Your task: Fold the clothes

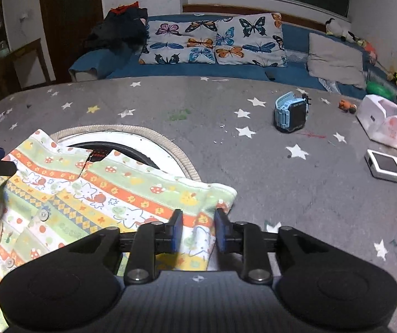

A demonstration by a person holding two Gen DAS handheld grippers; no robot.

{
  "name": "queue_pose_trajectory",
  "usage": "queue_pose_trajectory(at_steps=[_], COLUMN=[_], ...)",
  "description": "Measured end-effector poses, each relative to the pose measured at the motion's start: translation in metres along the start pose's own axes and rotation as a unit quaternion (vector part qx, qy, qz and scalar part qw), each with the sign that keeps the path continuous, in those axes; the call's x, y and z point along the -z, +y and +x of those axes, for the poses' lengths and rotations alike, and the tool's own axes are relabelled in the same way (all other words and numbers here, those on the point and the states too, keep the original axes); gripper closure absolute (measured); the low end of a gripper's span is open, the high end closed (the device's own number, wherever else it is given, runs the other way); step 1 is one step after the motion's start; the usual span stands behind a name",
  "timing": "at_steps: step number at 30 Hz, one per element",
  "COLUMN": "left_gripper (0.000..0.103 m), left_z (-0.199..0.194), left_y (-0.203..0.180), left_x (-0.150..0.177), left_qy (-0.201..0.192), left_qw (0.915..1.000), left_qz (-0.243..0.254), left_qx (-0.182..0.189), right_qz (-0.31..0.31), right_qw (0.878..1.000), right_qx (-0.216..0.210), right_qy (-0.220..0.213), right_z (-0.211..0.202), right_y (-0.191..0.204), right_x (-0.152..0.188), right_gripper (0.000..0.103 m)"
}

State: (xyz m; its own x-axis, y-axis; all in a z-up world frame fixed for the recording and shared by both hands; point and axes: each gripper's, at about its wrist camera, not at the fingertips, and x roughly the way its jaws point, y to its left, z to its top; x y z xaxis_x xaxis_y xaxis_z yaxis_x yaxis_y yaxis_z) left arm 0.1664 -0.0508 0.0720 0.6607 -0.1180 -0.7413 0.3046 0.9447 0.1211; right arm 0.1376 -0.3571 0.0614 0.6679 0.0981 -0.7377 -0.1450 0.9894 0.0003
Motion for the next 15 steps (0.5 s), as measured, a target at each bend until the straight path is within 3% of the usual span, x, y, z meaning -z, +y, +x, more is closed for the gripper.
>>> queue_pose_trajectory(at_steps=[1, 3, 9, 11, 15], left_gripper=[0.094, 0.098, 0.099, 0.098, 0.086], left_z=[0.004, 0.007, 0.008, 0.009, 0.010], left_y=[-0.001, 0.001, 0.013, 0.017, 0.025], left_x=[0.000, 0.000, -0.001, -0.001, -0.002], left_qy=[0.004, 0.005, -0.002, -0.004, -0.008], left_qw=[1.0000, 1.0000, 0.9994, 0.9990, 0.9979], left_qz=[0.005, 0.004, -0.015, -0.021, -0.033], left_qx=[-0.001, -0.007, -0.031, -0.039, -0.054], right_qz=[-0.006, -0.018, -0.044, -0.050, -0.054], right_qw=[1.000, 1.000, 0.998, 0.998, 0.998], right_qx=[0.004, 0.008, 0.021, 0.026, 0.022], right_qy=[0.000, -0.003, -0.036, -0.036, -0.023], right_z=[0.001, 0.003, 0.007, 0.015, 0.026], right_y=[0.001, 0.004, 0.016, 0.020, 0.021], right_x=[-0.001, -0.004, -0.027, -0.038, -0.047], right_gripper=[0.099, 0.099, 0.100, 0.100, 0.096])
